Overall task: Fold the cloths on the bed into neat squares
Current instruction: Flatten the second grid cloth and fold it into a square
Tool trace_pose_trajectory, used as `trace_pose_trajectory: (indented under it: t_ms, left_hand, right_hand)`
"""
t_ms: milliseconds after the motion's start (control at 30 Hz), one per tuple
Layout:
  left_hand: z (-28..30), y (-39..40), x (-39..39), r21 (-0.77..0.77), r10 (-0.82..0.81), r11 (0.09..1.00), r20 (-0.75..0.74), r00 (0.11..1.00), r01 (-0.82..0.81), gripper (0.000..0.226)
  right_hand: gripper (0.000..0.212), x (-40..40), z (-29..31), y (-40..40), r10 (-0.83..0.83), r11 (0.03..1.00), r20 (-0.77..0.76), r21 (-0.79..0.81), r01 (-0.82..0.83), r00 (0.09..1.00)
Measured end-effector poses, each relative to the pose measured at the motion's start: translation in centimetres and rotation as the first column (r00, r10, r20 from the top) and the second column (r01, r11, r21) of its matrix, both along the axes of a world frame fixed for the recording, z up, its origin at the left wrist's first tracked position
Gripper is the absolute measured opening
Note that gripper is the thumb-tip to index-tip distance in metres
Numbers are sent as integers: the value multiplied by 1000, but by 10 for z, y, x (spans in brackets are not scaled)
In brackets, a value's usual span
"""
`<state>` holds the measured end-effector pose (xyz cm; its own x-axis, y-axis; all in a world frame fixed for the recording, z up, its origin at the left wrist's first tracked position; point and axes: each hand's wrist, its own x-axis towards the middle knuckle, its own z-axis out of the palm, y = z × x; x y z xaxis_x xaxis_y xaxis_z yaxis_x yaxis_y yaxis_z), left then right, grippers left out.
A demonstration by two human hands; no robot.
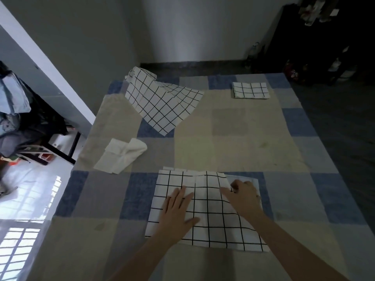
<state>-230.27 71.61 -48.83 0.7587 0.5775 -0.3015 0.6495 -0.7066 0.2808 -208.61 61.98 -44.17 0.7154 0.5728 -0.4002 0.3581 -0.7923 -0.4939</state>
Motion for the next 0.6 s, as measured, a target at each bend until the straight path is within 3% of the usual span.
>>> trace_pose_trajectory:
  t_ms: [133,267,400,467,533,600]
  left_hand:
    - [-10,2,-5,88,-45,995,75,996,38,76]
    - [-12,1,-4,142,-66,988,52,996,58,73]
    - [-11,4,-1,159,-100,983,32,994,94,67]
    - [-9,7,2,161,-115,981,31,993,109,66]
    - [-7,9,4,158,-123,980,31,992,117,69]
    - [-6,9,6,162,-123,980,26,992,117,71]
  right_hand:
    - [39,9,15,4,-136,948,-397,214,236,908]
    - [52,32,18,-4,-293,864,-517,216,454,804]
    - [60,44,13,-22,-314,897,-212,254,363,925]
    - [60,42,9,-27,-259,920,38,314,235,965]
    - [59,36,7,-26,-165,936,333,351,40,928]
    - [53,20,3,-22,-24,929,461,339,-150,887]
